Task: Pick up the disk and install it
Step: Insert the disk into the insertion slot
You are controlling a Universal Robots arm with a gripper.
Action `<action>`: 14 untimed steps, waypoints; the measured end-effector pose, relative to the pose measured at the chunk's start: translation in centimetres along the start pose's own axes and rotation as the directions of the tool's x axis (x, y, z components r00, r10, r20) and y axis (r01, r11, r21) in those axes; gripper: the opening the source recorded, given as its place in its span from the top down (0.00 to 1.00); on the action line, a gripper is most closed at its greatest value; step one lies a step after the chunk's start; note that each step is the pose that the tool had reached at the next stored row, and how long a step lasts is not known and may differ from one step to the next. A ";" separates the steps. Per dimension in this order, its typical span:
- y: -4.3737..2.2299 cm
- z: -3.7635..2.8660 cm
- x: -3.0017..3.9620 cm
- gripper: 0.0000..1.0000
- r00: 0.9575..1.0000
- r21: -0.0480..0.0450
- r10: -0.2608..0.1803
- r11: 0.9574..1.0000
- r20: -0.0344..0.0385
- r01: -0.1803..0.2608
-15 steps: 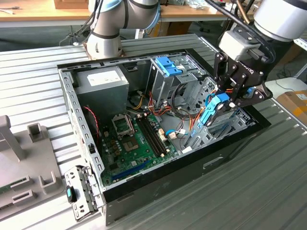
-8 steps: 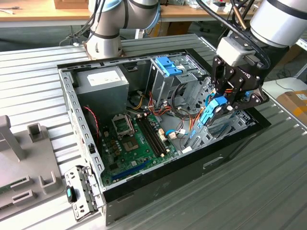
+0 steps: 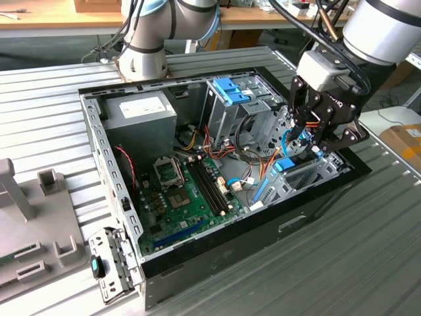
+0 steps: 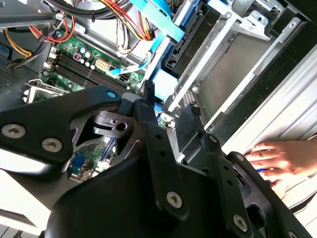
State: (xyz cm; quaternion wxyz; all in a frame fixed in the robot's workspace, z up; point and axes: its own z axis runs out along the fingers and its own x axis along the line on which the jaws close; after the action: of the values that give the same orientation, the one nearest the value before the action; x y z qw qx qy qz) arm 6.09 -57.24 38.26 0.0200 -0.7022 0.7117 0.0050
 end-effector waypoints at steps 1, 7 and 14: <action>0.00 0.00 0.00 0.56 1.000 0.000 0.000 1.000 0.000 0.000; 0.00 0.02 0.00 0.56 1.000 0.000 0.000 1.000 0.000 0.000; -0.29 0.04 0.00 0.56 1.000 0.000 0.000 1.000 0.000 0.000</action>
State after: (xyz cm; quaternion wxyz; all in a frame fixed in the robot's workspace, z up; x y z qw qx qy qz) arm 6.38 -57.24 38.23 0.0200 -0.7022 0.7117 0.0051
